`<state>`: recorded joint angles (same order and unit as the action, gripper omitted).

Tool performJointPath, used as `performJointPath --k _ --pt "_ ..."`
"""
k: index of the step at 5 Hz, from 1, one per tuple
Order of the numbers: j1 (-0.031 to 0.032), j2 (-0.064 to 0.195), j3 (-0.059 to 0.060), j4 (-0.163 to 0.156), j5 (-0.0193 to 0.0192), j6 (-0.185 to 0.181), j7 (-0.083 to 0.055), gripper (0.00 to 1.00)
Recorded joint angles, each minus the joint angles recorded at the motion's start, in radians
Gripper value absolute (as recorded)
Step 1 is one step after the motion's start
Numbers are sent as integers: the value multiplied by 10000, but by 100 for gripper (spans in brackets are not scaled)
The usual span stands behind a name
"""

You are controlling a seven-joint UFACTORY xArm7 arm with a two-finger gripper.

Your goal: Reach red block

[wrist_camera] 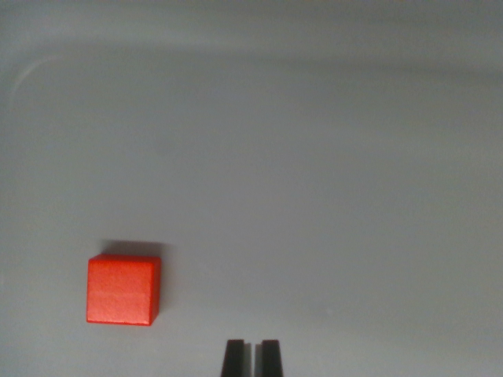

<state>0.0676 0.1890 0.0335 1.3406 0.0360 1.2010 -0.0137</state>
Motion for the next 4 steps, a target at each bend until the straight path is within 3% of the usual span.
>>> performJointPath --k 1,2,3,4 --pt "0 0 0 0 0 0 0 0" --pt "118 236 96 -265 -5 -473 -10 0" --pt "118 236 96 -265 -5 -473 -10 0" --pt "231 461 188 -518 -10 -926 -19 0"
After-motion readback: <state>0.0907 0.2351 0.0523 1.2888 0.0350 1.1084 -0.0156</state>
